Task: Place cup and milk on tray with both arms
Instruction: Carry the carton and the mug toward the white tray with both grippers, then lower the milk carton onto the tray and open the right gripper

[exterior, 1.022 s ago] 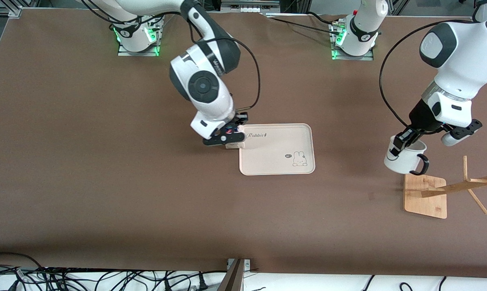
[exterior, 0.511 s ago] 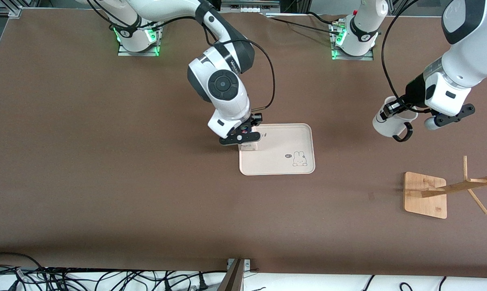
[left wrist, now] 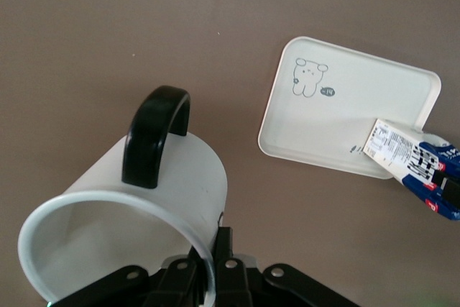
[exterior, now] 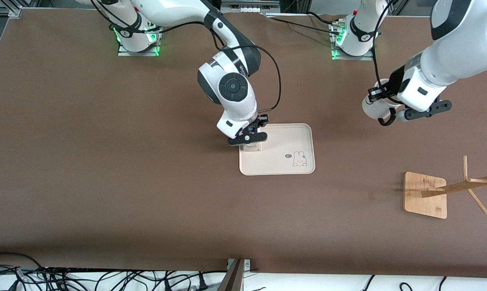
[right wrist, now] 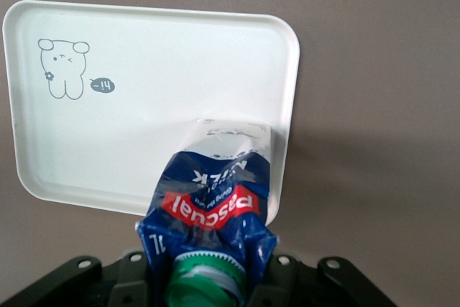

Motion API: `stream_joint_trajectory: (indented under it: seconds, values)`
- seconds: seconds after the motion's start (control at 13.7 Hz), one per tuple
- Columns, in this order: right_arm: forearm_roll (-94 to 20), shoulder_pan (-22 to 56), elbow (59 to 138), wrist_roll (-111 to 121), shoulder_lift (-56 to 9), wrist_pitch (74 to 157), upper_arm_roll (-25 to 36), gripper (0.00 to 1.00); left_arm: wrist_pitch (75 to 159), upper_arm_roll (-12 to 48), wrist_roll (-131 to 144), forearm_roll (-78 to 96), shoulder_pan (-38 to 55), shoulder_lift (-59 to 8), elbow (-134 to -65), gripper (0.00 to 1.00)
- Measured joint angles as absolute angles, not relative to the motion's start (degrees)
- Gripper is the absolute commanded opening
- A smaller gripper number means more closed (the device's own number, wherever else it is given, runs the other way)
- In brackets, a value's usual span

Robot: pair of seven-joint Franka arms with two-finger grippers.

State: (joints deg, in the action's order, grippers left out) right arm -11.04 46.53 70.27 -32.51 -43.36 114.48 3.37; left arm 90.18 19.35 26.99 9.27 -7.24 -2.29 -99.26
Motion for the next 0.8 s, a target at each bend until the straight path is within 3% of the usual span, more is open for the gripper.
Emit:
stream_joint_trajectory:
  seconds: [0.44,0.58,0.8]
  values:
    - [-10.67,46.61,70.25,-32.50,-43.41,114.44,3.80,0.43,91.43,21.01,26.68,5.30,-7.55,-9.27,-98.54,0.00]
    - [-10.55,46.62,70.24,-32.48,-43.43,114.44,3.91,1.00,95.05,21.09,26.72,2.06,-7.19,-13.65,-98.44,0.00]
    - [-10.52,46.61,70.18,-32.49,-43.45,114.45,4.25,1.00,98.77,21.18,29.20,1.70,-4.93,-19.18,-96.52,0.00]
